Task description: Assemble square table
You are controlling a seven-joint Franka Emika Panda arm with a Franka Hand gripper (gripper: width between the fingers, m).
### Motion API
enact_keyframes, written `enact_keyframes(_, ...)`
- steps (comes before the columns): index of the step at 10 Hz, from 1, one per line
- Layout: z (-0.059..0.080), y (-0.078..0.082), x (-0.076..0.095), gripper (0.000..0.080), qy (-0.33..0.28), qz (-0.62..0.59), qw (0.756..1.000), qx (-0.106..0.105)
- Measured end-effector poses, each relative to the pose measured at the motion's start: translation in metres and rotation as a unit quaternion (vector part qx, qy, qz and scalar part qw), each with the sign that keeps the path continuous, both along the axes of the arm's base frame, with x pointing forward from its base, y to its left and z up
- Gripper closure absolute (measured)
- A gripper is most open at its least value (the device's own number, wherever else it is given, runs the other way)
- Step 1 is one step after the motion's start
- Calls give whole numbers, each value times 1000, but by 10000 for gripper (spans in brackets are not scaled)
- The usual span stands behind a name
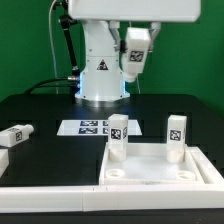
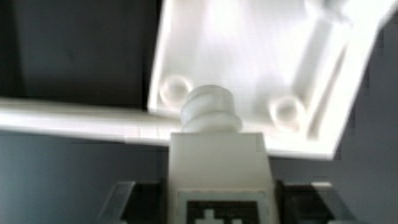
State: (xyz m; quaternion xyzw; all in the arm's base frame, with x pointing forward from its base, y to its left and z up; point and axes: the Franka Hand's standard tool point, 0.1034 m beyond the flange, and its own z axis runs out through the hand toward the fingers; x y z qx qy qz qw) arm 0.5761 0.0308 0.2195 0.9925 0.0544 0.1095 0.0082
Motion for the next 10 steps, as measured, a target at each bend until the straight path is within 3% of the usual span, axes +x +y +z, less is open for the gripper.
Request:
enact_keyframes(3, -3, -1, 2, 512, -95, 2, 996, 4)
enact_keyframes(6, -7, 1, 1, 512, -88, 3, 996, 4)
enact_keyframes(7, -16, 13, 1, 512, -58, -26, 997, 40)
enact_keyframes(8, -18, 33, 21, 512, -59, -43, 995, 71)
enact_keyframes(10, -24, 62, 51, 512, -70, -59, 992, 87)
